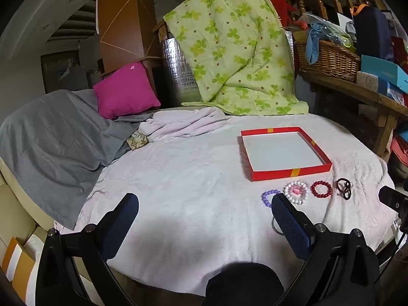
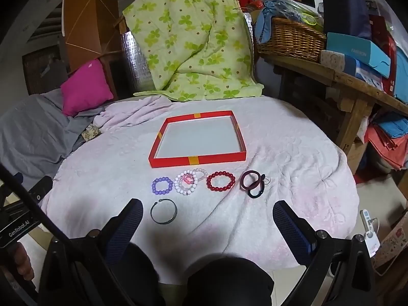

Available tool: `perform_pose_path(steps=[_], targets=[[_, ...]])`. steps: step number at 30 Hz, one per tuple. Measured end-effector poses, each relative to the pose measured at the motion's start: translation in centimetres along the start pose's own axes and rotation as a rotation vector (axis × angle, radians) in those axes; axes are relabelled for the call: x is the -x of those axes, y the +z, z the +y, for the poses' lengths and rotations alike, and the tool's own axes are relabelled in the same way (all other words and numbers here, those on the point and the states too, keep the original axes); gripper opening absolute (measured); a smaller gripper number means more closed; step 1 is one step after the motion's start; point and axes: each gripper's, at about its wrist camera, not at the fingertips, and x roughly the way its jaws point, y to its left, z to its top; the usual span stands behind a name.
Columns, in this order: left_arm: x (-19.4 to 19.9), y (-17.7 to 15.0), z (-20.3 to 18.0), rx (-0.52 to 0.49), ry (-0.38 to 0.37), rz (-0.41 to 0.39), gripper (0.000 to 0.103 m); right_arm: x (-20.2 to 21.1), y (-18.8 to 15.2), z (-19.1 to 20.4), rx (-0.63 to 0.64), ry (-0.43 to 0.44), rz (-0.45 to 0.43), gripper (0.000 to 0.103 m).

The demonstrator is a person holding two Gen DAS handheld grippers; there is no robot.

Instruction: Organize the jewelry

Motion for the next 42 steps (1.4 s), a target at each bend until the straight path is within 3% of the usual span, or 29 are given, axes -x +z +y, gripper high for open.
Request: perform_pose_path(steps=[22, 42], targets=[[1.8, -0.1, -0.2, -0.016, 0.032, -0.021, 0.103, 0.8, -0.7, -0.7, -0.027, 0.003, -0.020, 0.103], [0.8, -0.3, -0.8, -0.030, 0.030, 0.010, 0.103, -0.4, -0.9, -1.2, -0.039, -0.009, 0.023, 0.103]])
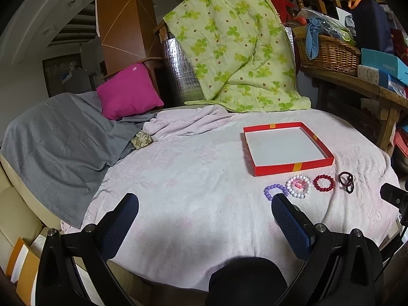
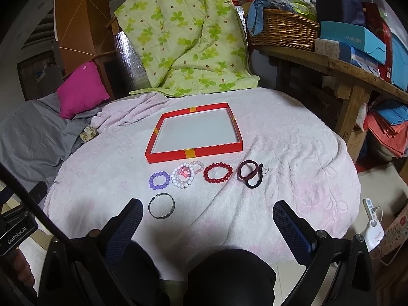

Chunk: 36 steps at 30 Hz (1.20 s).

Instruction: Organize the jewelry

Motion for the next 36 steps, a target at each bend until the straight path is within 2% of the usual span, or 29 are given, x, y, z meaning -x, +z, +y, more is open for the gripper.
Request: perform_pose_path(steps=[15, 23, 26, 30, 32, 34, 36], targets=[[-0.5, -0.4, -0.4, -0.008, -0.006, 0.006, 0.103, -0.4, -0.1, -0.1, -0.012, 0.000, 0.033, 0.103], [-1.9, -0.5, -0.6, -0.010, -0.012, 0.035, 0.103, -1.5, -0.1, -0.9, -0.034, -0.006, 0.035, 0.103], [-3.2, -0.6, -0.7, -0.013, -0.032, 0.069, 0.103, -2.4, 0.1, -1.6, -0.038, -0.008, 0.039, 0.103], [-6.0, -1.2, -0.6, 0.008, -0.105, 0.166, 0.103, -4.7, 0.1, -4.6, -0.097, 0.017, 0.051, 0.103], [-7.4, -1.7, -0.8, 0.009, -0.122, 0.205, 0.103, -6.5, -0.1, -6.6, -0.122, 0.011, 0.078, 0.101], [-8.5, -2.1, -1.4, -0.004, -0.128, 0.230, 0.103, -8.5, -0.1, -8.7, -0.165, 0.021, 0.105, 0.088], [-9.6, -2.4, -2.2, -0.025, -0.138, 0.249, 0.103, -11.2, -0.1, -10.8, -0.229, 0.048, 0.140, 0.082]])
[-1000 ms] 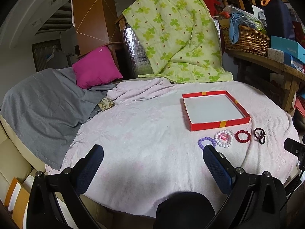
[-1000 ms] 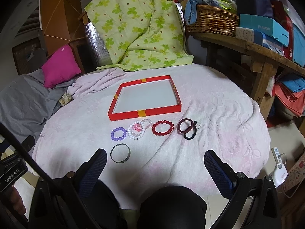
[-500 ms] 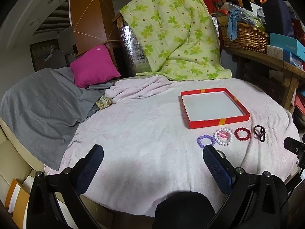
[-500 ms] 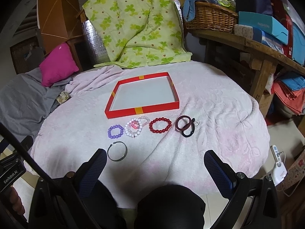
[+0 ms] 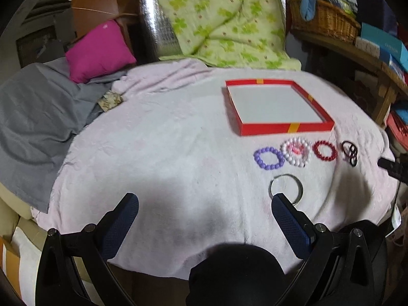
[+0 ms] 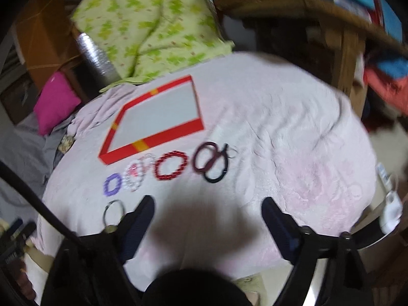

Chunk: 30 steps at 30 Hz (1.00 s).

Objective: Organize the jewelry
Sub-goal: 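Grasp the dark brown hair tie with the right gripper while the left gripper approaches the silver bangle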

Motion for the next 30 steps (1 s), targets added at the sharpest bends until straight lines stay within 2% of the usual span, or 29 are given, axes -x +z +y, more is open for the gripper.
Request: perform_pose_path(steps=[5, 7, 9, 11, 13, 15, 22, 26, 30], targets=[[-2.8, 0.0, -1.4, -0.049, -0.019, 0.066, 0.103, -4.7, 1.6, -1.3, -0.057, 0.040, 0.071, 0.072], [-3.6, 0.0, -1.7, -0.057, -0.034, 0.090, 0.103, -6.5, 2.1, -1.2, -0.061, 0.042, 0.092, 0.062], [-4.6, 0.3, -2.1, -0.061, -0.053, 0.117, 0.103, -8.7, 2.6, -1.1, -0.084, 0.053, 0.116, 0.056], [-5.4, 0.5, -2.2, -0.051, -0.092, 0.131, 0.103, -10.3, 3.1, -1.2, -0.114, 0.054, 0.144, 0.045], [-6.0, 0.8, -2.4, -0.041, -0.123, 0.144, 0.103, -10.4, 3.6, -1.5, -0.129, 0.054, 0.123, 0.027], [-6.8, 1.1, -2.9, -0.045, -0.142, 0.162, 0.103, -10.2, 3.8, -1.6, -0.118, 0.048, 0.103, 0.017], [-9.6, 1.5, -5.4, -0.063, -0.202, 0.266, 0.103, -9.1, 3.2, -2.9, -0.135, 0.112, 0.080, 0.015], [-11.3, 1.2, -6.9, -0.075, -0.199, 0.327, 0.103, -8.8, 2.6, -4.2, -0.169, 0.150, 0.089, 0.014], [-12.4, 1.1, -7.7, -0.077, -0.191, 0.345, 0.103, -8.7, 2.4, -5.5, -0.221, 0.198, 0.089, 0.015]])
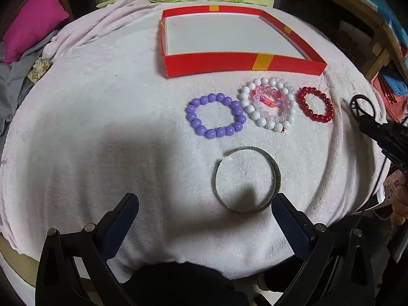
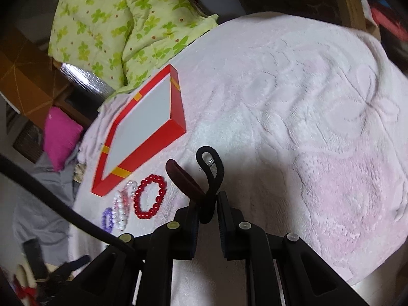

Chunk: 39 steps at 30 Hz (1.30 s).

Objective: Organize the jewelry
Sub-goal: 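Grasp the dark brown hair tie with the right gripper while the left gripper approaches the silver bangle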

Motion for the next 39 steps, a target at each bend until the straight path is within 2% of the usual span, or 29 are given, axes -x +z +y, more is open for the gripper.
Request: perform_pose_path(steps=[4, 7, 8, 9, 11, 12, 13, 15, 18, 20, 21, 22, 23, 24, 25, 29, 31, 32, 33, 34, 35, 36, 38, 39], targets=[[-1.0, 0.1, -0.4, -0.003, -0.010, 0.010, 0.103, 0.6, 0.1, -0.5, -0.022, 0.058, -0.009, 0.015], [-1.4, -0.1, -1.1, -0.016, -0.024, -0.001, 0.096, 1.2, 0.2, -0.5, -0.018, 0.128, -0.022, 0.015], [-1.4, -0.2, -1.2, -0.020, -0.033, -0.015, 0.086, 1.2, 0.2, -0.4, -0.018, 0.144, -0.027, 0.015], [-1.4, -0.2, -1.4, -0.026, -0.018, -0.021, 0.071, 1.3, 0.3, -0.3, -0.019, 0.163, -0.034, 0.015], [-1.2, -0.2, -1.9, -0.039, 0.000, -0.037, 0.064, 1.0, 0.4, -0.1, -0.022, 0.177, -0.042, 0.015], [-1.0, -0.1, -2.0, -0.042, -0.004, -0.048, 0.053, 0.7, 0.5, 0.0, -0.019, 0.173, -0.038, 0.015], [-0.7, 0.0, -2.3, -0.047, -0.002, -0.056, 0.049, 0.4, 0.6, 0.2, -0.012, 0.170, -0.031, 0.015], [-0.3, 0.1, -2.3, -0.055, 0.004, -0.074, 0.032, -0.9, 0.5, 0.6, 0.010, 0.146, -0.001, 0.015], [0.0, 0.4, -2.0, -0.047, 0.004, -0.080, 0.018, -2.4, 0.3, 0.5, 0.010, 0.111, 0.037, 0.018], [0.1, 0.5, -1.6, -0.036, -0.008, -0.082, 0.013, -2.8, 0.2, 0.6, 0.020, 0.072, 0.054, 0.019], [0.0, 0.6, -1.4, -0.034, -0.011, -0.083, 0.012, -2.6, 0.2, 0.6, 0.023, 0.070, 0.053, 0.024], [0.1, 0.5, -1.2, -0.031, -0.015, -0.084, 0.012, -2.3, 0.3, 0.6, 0.028, 0.051, 0.051, 0.035], [0.1, 0.5, -1.2, -0.029, -0.021, -0.085, 0.011, -1.8, 0.3, 0.6, 0.039, 0.033, 0.044, 0.042], [-0.2, 0.5, -1.3, -0.028, -0.024, -0.087, 0.011, -1.3, 0.4, 0.5, 0.049, 0.019, 0.034, 0.055], [-0.7, 0.7, -0.8, -0.027, -0.027, -0.087, 0.011, -0.6, 0.4, 0.5, 0.063, 0.002, 0.017, 0.060], [-0.4, 0.5, -0.3, -0.013, -0.046, -0.086, 0.012, 1.3, 0.7, 0.4, 0.105, -0.056, -0.037, 0.060], [-0.2, 0.2, -0.1, -0.008, -0.057, -0.077, 0.022, 1.4, 1.0, 0.4, 0.115, -0.068, -0.048, 0.060], [0.0, 0.1, -0.1, -0.008, -0.059, -0.078, 0.036, 1.2, 1.2, 0.6, 0.125, -0.073, -0.048, 0.060], [0.3, 0.0, -0.2, -0.011, -0.056, -0.084, 0.055, 1.0, 1.3, 1.0, 0.138, -0.074, -0.050, 0.057], [0.6, -0.3, -0.3, -0.013, -0.052, -0.093, 0.062, 0.4, 1.6, 1.5, 0.166, -0.079, -0.053, 0.050], [0.8, -0.5, -0.6, -0.018, -0.048, -0.107, 0.067, -0.1, 1.8, 1.9, 0.187, -0.093, -0.055, 0.047], [1.1, -0.5, -0.8, -0.024, -0.052, -0.117, 0.067, -0.9, 2.0, 2.5, 0.216, -0.123, -0.052, 0.041], [1.2, -0.5, -1.1, -0.029, -0.072, -0.109, 0.071, -2.4, 2.1, 3.1, 0.254, -0.170, -0.029, 0.026], [1.0, -0.5, -1.2, -0.032, -0.084, -0.094, 0.075, -3.2, 2.2, 3.2, 0.266, -0.201, -0.017, 0.012]])
